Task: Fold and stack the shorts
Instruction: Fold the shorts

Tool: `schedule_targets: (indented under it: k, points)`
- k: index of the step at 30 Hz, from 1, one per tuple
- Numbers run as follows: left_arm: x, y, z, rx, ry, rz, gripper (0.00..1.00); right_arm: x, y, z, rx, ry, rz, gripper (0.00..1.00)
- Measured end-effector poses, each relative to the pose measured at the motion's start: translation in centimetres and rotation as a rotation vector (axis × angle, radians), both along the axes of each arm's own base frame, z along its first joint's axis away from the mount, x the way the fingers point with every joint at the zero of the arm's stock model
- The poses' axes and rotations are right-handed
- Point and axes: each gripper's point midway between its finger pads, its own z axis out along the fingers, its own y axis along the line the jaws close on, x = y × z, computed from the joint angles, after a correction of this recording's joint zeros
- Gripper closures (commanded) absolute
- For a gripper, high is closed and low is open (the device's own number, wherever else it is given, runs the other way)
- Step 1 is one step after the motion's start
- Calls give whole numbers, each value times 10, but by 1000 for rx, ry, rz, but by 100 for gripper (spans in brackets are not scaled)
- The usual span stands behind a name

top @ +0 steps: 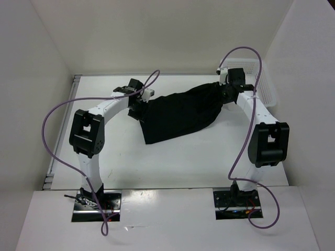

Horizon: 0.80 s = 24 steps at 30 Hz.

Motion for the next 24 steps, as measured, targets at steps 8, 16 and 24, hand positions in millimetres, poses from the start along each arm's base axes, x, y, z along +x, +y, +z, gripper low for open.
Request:
schedule_targets:
  k: [8,16,24]
  points:
    - [13,-22,-38,-59,87,-35,41,4,-11,19,-67,-35,0,99]
    - [32,-31,-42,-82,66,-43,53,13,19,51,-100,-98,41,100]
    - [37,-32,-44,-83,48,-41,67,-16,146,41,-136,-98,297,100]
